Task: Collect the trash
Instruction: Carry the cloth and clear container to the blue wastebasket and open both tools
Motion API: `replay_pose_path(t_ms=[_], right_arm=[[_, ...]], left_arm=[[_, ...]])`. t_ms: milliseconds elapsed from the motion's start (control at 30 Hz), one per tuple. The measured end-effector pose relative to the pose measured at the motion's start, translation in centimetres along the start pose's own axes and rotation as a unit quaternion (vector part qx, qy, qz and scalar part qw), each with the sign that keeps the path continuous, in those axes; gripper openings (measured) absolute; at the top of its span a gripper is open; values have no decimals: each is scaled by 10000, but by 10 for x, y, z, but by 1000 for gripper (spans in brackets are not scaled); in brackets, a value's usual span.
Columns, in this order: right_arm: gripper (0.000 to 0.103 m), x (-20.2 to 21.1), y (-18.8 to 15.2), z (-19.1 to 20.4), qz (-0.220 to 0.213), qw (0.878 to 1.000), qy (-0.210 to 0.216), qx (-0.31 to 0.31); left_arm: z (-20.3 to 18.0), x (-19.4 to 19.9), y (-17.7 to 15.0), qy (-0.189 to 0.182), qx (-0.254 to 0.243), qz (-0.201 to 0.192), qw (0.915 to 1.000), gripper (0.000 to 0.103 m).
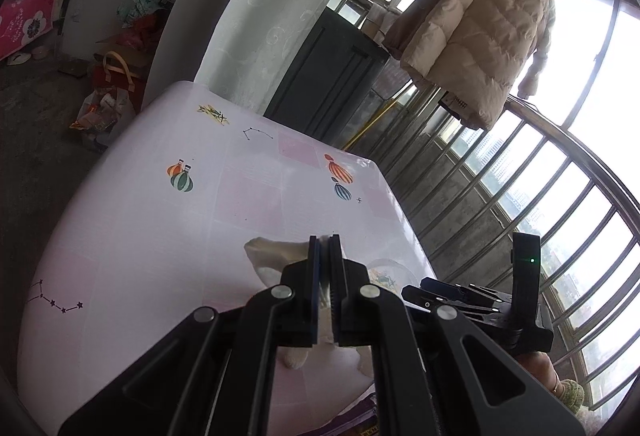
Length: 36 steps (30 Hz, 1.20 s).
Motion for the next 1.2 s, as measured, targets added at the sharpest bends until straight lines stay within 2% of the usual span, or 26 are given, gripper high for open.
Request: replay_pose_path(t_ms=[67,233,267,567,767,1000,1200], right_arm=[[36,-7,-2,-3,67,10000,-71,2],[6,-12,-7,-15,135,9997,-59,-200],[4,-12,-7,-17,132,9995,-14,-277],[4,26,-1,-47,-354,9949,176,-933],[4,95,-10,-74,-951,9847,417,-1402],[4,180,-60,-102,-1513,9698,449,-1858],[4,231,-132,-138,-1873,9481,210,-2561]], left_arm=[[0,-1,1,11,-16,-18,10000,4],[0,-5,2,35,-17,-21,10000,4],[0,-5,2,39,-20,-28,10000,4],[-20,4,17,5,-179,-246,9995,4],[-61,39,34,-195,-519,-559,9969,4],[-132,81,32,-756,-1067,-792,9882,4],[-211,84,10,-1488,-1407,-357,9782,4]])
Point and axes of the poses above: each gripper's, at about its wrist camera, not at the fingertips, and x roughly against the way its jaws point, z to its left, y to its top, the point moved 4 cm from there along -x, roughly the way its jaws point, and after that the axes turned 1 degree about z, right-handed, at the moved point
